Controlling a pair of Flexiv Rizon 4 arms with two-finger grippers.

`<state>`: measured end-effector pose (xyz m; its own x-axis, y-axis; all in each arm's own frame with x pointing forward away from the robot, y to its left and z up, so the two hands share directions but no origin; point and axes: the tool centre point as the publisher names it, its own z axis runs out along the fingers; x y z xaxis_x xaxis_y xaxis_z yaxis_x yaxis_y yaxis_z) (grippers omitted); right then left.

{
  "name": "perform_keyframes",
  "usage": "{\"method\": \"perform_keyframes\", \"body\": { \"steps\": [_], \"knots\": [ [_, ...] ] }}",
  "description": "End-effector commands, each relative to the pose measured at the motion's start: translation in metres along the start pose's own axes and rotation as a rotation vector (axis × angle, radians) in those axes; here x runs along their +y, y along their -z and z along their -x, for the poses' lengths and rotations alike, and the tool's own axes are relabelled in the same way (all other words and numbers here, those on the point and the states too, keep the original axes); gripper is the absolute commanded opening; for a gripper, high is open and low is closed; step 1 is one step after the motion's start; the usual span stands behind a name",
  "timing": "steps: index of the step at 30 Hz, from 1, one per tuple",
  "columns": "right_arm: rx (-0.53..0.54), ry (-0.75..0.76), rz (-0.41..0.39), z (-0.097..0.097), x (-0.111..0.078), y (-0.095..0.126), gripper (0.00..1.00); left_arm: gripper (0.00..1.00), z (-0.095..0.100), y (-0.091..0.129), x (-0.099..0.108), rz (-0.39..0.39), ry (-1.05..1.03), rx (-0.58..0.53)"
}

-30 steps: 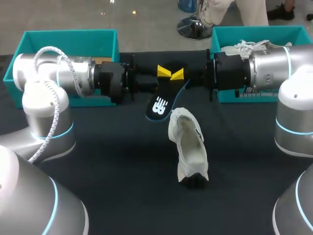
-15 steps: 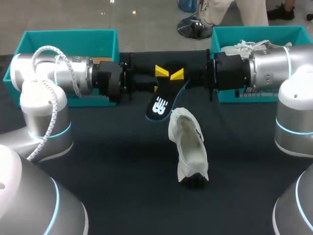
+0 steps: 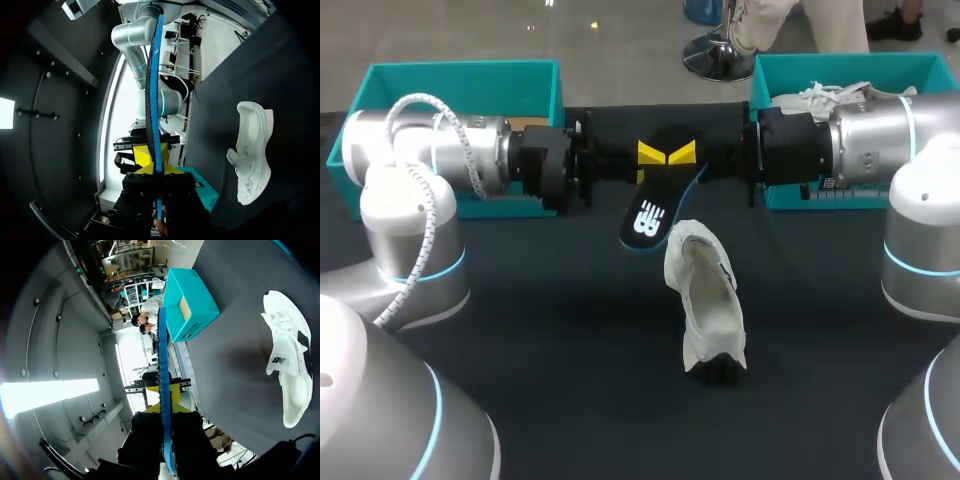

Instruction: Take the shoe out of the shoebox, open the shoe tongue, remove and reinsert the insole, then place the shoe into the shoebox

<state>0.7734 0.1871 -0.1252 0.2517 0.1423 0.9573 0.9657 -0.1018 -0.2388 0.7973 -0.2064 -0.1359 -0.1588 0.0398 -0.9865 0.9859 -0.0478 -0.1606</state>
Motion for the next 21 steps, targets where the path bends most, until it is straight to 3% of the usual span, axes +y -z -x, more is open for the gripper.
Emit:
{"method": "perform_keyframes", "body": {
  "steps": [1,7,8,9,10,15,21],
  "knots": [
    [0.0,0.0,0.002,-0.001,0.0,-0.002,0.0,0.0,-0.001,-0.003,-0.002,-0.005,0.0,0.0],
    [0.0,0.0,0.002,-0.001,0.0,-0.002,0.0,0.0,0.0,0.002,-0.003,-0.01,0.003,0.001],
    [0.0,0.0,0.002,-0.001,0.0,-0.002,0.36,0.0,0.0,0.003,-0.003,-0.012,0.003,0.001],
    [0.0,0.0,0.002,-0.001,0.0,-0.002,0.85,0.0,0.0,0.004,-0.003,-0.013,0.004,0.001],
    [-0.015,-0.001,0.022,-0.001,0.001,0.001,1.0,0.0,0.0,0.005,-0.003,-0.016,0.006,0.003],
    [-0.042,0.004,0.108,-0.008,-0.001,0.023,1.0,0.0,-0.001,0.013,-0.004,-0.03,0.019,0.009],
    [-0.208,0.027,0.203,-0.022,0.0,0.055,1.0,0.0,-0.001,0.019,-0.01,-0.084,0.036,0.017]
  ]
}}
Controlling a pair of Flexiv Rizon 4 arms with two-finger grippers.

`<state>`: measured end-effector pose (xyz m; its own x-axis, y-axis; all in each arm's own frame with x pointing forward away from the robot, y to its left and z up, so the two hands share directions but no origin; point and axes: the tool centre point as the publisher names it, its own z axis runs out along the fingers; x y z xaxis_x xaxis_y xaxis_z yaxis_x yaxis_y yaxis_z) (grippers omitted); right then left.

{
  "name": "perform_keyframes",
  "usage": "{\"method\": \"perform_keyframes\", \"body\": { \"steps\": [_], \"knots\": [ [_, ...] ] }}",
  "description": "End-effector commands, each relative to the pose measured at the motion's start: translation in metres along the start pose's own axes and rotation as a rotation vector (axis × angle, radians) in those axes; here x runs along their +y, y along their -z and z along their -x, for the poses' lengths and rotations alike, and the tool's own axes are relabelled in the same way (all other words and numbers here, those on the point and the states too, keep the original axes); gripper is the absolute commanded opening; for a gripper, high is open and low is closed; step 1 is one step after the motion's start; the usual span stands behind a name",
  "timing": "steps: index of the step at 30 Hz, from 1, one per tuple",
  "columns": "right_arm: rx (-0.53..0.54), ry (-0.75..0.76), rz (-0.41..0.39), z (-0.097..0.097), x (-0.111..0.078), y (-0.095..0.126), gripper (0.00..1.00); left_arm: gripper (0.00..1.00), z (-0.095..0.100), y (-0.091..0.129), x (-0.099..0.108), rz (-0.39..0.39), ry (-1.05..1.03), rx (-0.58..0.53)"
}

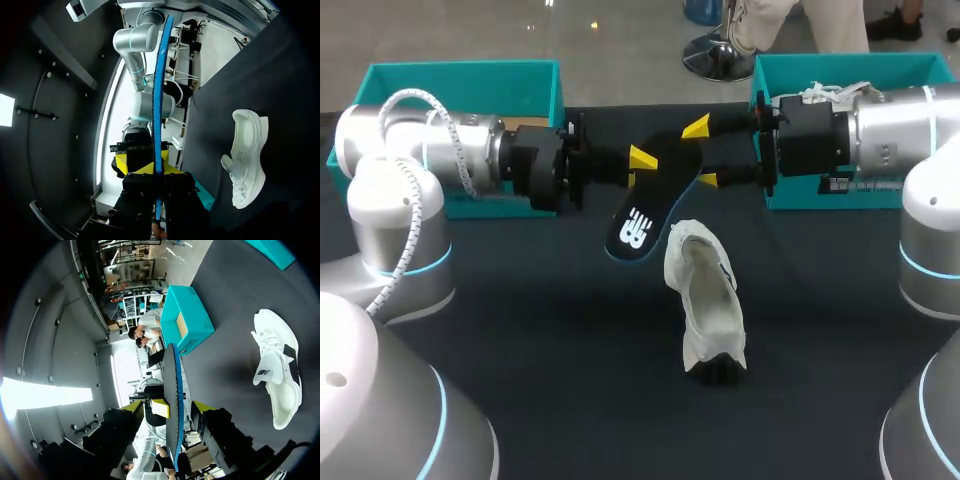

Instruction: Take the shoe out of the shoebox, open the shoe tongue, remove and reinsert the insole, then place the shoe into the shoebox

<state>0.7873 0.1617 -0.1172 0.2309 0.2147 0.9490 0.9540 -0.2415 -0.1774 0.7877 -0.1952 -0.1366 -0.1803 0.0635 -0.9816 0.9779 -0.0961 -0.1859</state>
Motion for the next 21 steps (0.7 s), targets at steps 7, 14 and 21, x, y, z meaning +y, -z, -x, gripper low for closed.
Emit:
{"method": "perform_keyframes", "body": {
  "steps": [7,14,21],
  "knots": [
    [-0.501,0.044,0.117,-0.017,0.002,0.052,1.0,0.0,-0.003,0.015,-0.012,-0.091,0.025,0.009],
    [-0.703,0.007,0.106,-0.01,0.006,0.052,1.0,0.0,-0.004,0.018,-0.021,-0.11,0.03,0.039],
    [-0.703,0.007,0.106,-0.01,0.006,0.052,1.0,0.0,-0.001,0.019,-0.025,-0.097,-0.005,0.071]
  ]
}}
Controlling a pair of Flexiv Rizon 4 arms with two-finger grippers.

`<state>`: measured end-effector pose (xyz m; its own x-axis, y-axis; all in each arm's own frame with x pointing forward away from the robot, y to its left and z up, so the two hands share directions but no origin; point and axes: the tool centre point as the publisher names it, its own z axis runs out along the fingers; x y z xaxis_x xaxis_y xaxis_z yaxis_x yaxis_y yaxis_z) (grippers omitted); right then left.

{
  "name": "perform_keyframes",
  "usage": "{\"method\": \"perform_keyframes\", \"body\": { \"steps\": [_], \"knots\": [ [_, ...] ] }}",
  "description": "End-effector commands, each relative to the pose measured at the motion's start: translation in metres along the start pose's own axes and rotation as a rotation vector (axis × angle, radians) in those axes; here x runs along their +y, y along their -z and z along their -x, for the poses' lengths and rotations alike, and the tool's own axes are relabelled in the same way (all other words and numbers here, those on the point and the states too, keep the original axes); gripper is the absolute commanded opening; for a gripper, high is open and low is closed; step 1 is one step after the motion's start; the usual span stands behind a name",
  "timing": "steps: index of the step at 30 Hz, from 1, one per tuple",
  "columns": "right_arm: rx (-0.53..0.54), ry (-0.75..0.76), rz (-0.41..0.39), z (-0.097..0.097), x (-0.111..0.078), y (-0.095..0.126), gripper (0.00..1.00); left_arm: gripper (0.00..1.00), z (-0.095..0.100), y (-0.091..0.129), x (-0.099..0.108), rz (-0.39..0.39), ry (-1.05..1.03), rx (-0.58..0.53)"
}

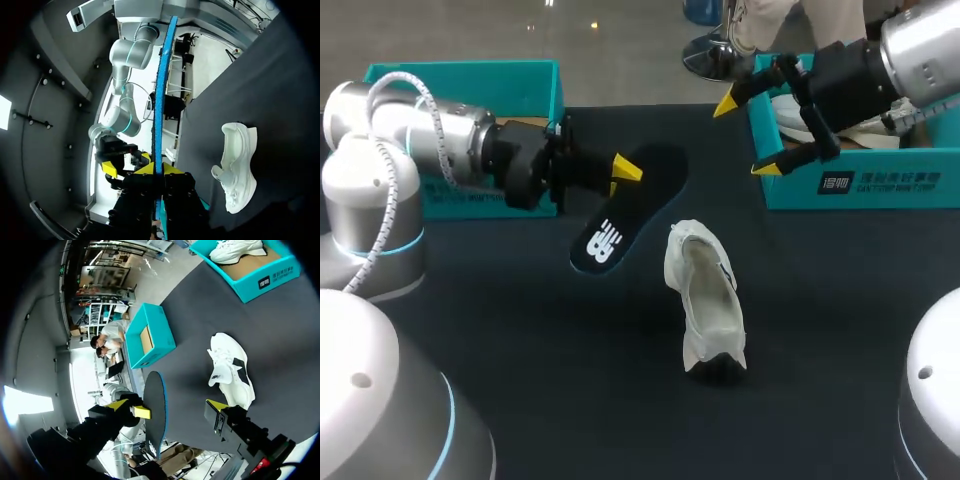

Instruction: Take the shoe out of the shoebox, open the shoe tongue, remove and reinsert the insole, then place the shoe into the shoebox

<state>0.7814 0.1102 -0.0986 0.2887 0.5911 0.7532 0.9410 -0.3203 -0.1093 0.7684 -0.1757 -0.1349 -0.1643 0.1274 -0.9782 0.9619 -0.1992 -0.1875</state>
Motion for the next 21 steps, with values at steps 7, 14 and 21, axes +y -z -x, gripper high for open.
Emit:
{"method": "perform_keyframes", "body": {
  "steps": [7,14,21],
  "knots": [
    [-0.273,-0.002,-0.001,-0.006,0.002,0.0,1.0,0.0,0.002,0.001,-0.004,0.007,0.001,0.006],
    [-0.258,0.165,0.022,0.016,0.005,0.017,1.0,0.0,0.002,0.001,-0.004,0.007,0.001,0.006],
    [-0.159,0.34,0.011,0.049,0.006,0.038,1.0,0.0,0.002,0.001,-0.004,0.007,0.001,0.006]
  ]
}}
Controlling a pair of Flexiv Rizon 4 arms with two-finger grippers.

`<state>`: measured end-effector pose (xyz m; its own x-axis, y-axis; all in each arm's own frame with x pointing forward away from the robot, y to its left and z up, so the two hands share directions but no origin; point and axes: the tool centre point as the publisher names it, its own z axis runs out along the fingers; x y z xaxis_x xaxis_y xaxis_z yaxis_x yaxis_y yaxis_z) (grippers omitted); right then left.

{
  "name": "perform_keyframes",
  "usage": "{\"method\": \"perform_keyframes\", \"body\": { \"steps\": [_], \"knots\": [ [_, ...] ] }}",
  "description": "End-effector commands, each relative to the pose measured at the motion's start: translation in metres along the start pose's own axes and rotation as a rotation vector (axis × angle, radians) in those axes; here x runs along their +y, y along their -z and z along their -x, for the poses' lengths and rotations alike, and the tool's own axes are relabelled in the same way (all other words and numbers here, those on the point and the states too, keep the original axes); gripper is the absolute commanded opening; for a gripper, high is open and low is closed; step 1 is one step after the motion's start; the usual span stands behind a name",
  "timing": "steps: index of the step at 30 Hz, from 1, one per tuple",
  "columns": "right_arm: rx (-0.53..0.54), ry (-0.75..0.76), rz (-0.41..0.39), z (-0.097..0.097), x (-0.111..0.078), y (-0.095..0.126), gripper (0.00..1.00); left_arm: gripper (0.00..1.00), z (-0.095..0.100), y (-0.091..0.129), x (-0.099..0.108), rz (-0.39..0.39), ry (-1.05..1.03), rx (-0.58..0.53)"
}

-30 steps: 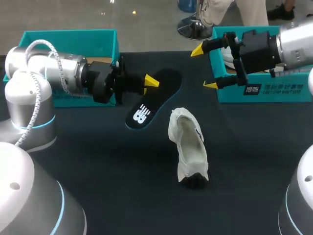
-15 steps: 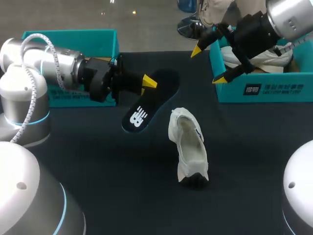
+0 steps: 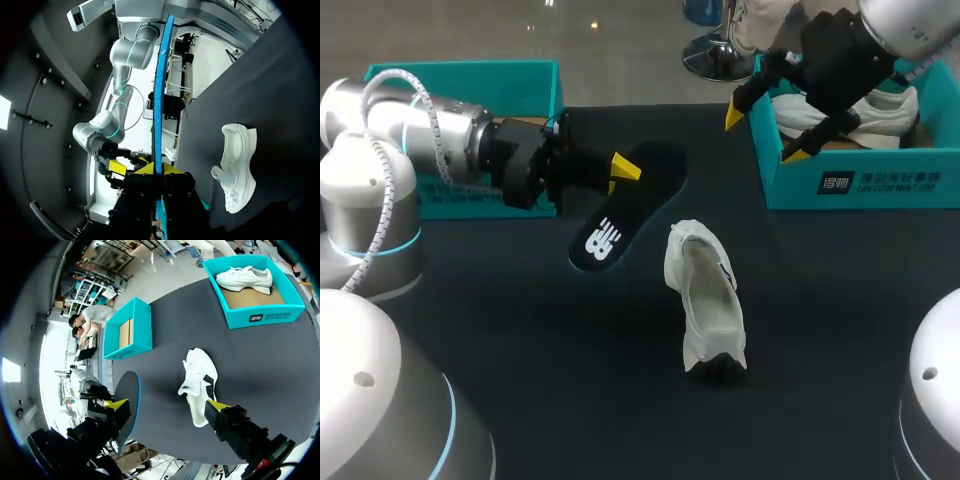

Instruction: Take the shoe out of the shoebox, open the shoe tongue, remove and reinsert the insole, then place the shoe into the shoebox

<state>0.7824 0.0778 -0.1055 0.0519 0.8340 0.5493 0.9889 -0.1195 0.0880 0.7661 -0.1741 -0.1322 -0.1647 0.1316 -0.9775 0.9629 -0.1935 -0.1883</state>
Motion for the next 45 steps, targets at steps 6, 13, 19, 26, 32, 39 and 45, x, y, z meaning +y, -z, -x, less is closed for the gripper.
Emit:
{"method": "perform_keyframes", "body": {
  "steps": [6,13,19,26,32,39,45],
  "knots": [
    [0.098,0.209,0.047,0.045,-0.021,0.029,1.0,0.0,0.0,0.0,-0.001,0.001,0.0,0.001],
    [-0.037,0.177,0.024,0.05,-0.02,0.045,1.0,0.0,0.0,0.0,-0.001,0.001,0.0,0.001],
    [-0.037,0.177,0.024,0.05,-0.02,0.045,1.0,0.0,0.0,0.0,-0.001,0.001,0.0,0.001],
    [-0.048,0.244,0.014,0.057,-0.02,0.05,1.0,0.0,0.0,0.0,-0.001,0.001,0.0,0.001],
    [-0.098,0.435,-0.029,0.074,-0.019,0.062,1.0,0.0,0.0,0.0,-0.001,0.001,0.0,0.001],
    [-0.12,0.525,-0.033,0.094,-0.022,0.074,1.0,0.0,0.0,0.0,-0.001,0.001,0.0,0.001],
    [-0.145,0.58,-0.026,0.106,-0.029,0.089,1.0,0.0,0.0,0.0,-0.001,0.001,0.0,0.001]
  ]
}}
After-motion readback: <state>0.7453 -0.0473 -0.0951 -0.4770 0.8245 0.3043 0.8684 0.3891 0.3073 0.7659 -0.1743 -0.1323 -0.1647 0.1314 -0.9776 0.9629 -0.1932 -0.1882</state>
